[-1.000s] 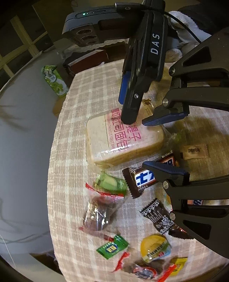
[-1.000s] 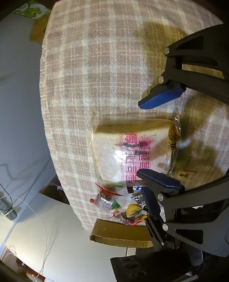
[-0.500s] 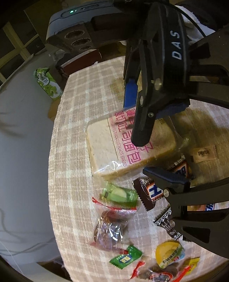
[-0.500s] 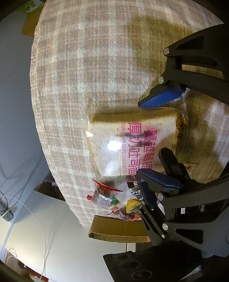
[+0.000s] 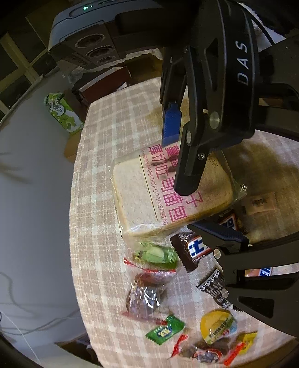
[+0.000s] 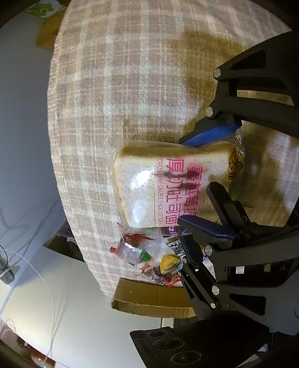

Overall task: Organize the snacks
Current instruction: 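Close the right tool on the bagged toast loaf and lift it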

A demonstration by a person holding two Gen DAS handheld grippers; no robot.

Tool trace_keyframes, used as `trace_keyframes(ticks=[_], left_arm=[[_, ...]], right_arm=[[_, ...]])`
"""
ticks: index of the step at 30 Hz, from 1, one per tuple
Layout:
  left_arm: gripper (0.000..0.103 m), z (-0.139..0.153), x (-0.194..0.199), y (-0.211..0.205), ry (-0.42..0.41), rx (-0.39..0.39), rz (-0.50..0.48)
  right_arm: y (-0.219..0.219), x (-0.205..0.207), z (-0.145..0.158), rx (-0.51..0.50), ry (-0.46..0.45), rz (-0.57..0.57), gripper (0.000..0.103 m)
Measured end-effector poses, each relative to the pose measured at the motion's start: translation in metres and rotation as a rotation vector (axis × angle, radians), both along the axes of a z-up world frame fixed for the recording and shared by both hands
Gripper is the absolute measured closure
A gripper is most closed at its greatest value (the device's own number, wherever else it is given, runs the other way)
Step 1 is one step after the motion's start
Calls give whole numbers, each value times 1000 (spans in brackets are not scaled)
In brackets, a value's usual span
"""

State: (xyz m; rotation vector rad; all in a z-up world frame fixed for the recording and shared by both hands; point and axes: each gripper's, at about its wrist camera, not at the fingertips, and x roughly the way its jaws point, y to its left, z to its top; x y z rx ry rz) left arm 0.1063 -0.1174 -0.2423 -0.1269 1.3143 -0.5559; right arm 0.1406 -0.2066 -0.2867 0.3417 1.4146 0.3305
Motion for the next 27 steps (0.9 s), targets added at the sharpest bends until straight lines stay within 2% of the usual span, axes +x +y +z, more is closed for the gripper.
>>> trace_keyframes(ticks=[7, 13, 27], left_arm=[[48, 22, -7, 18, -46, -2, 27], [48, 45, -16, 51, -102, 12, 78], [48, 77, -39, 154, -164, 55, 306]], right_arm=[[19, -2, 21, -7, -31, 20, 39], [50, -5, 43, 1, -70, 71, 39], [164, -1, 75, 45, -129, 291, 39]])
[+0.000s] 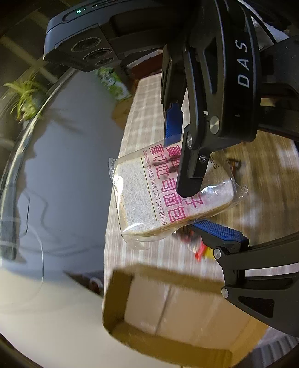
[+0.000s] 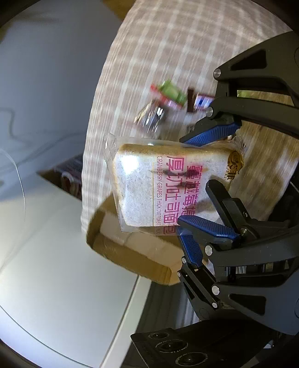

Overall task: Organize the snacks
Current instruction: 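Close the right tool on the bagged toast loaf and lift it, then carry the toast loaf over the cardboard box and open the right tool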

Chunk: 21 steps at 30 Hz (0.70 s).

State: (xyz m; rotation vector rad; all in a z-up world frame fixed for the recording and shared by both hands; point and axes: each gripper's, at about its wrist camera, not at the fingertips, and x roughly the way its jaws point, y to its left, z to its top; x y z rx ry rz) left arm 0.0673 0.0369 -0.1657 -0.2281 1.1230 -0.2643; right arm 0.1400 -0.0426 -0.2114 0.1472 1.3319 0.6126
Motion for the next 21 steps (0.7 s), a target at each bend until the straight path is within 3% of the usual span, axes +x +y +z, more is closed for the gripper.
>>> trace_keyframes(ticks=[7, 17, 21], left_arm=[[48, 4, -14, 47, -7, 4, 114], [48, 5, -38, 100, -7, 5, 255], [48, 5, -48, 118, -3, 3, 301]], right_arm=[[54, -1, 6, 7, -11, 114, 39], [59, -2, 6, 7, -19, 238, 39], [83, -4, 2, 6, -16, 277, 39]])
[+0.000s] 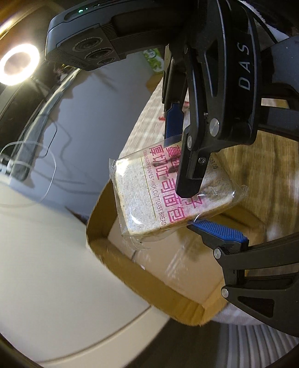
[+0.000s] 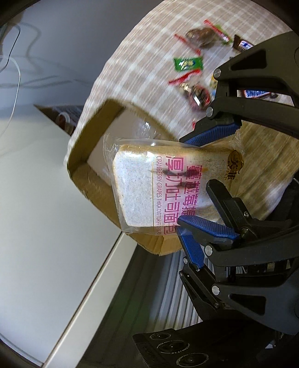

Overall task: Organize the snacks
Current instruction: 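Carry the toast loaf over the cardboard box and open the right tool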

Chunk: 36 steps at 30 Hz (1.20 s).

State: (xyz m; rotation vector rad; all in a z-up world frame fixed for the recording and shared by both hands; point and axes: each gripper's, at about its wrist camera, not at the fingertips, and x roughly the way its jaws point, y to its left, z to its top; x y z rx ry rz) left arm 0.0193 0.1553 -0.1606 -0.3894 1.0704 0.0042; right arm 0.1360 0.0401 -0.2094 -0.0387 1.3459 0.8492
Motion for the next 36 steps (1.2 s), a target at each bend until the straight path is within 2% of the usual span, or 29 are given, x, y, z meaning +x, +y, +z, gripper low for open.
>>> trace_keyframes(ticks=[7, 16, 26, 36], left_arm=[[48, -1, -7, 20, 25, -10, 53], [48, -7, -7, 36, 29, -6, 81], [48, -10, -10, 39, 31, 28, 82], [48, -8, -17, 34, 34, 53, 69]], right_arm=[[30, -6, -7, -16, 3, 55, 39], [41, -9, -9, -27, -2, 79, 39], [45, -15, -2, -66, -37, 82, 39], [31, -20, 10, -71, -72, 55, 39]])
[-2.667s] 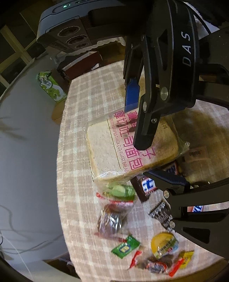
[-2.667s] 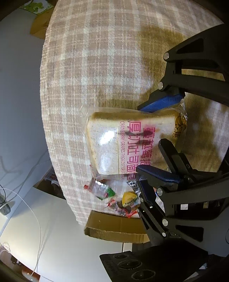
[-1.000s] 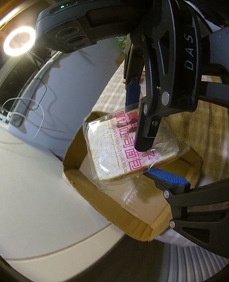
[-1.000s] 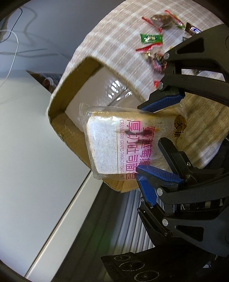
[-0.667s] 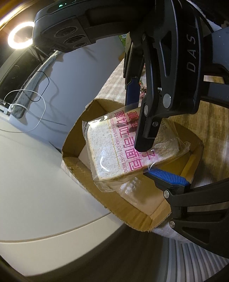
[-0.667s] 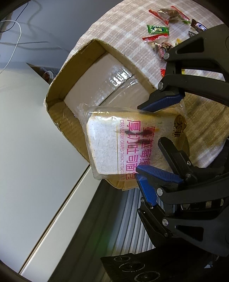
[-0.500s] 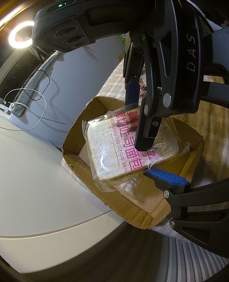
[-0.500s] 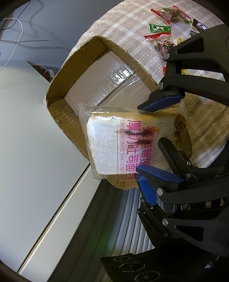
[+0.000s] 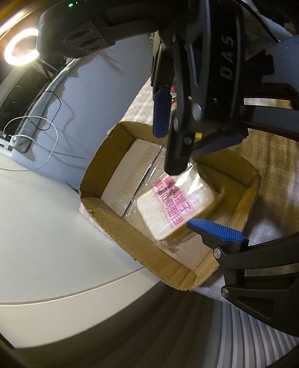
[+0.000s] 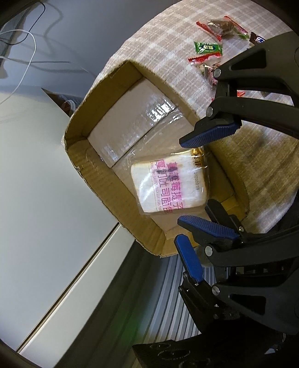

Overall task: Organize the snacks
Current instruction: 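Carry the toast loaf over the cardboard box and open the right tool, then move both tools back over the candy pile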

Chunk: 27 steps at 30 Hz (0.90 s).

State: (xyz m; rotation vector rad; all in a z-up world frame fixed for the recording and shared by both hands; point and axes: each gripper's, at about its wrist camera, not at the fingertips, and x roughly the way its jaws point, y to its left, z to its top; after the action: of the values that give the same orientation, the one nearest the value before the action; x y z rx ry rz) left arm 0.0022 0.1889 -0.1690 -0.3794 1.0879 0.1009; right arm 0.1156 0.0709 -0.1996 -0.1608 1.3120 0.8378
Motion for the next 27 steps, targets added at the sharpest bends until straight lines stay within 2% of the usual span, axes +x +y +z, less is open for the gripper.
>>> trace_keyframes(ticks=[9, 18, 27], left_arm=[[48, 14, -8, -28, -19, 28, -74], [48, 16, 0, -79, -12, 35, -214], [54, 1, 17, -143, 30, 42, -410]], right_arm=[[-53, -1, 15, 15, -36, -80, 39], [-138, 2, 27, 2, -74, -229, 39], [-236, -1, 3, -71, -39, -384, 39]])
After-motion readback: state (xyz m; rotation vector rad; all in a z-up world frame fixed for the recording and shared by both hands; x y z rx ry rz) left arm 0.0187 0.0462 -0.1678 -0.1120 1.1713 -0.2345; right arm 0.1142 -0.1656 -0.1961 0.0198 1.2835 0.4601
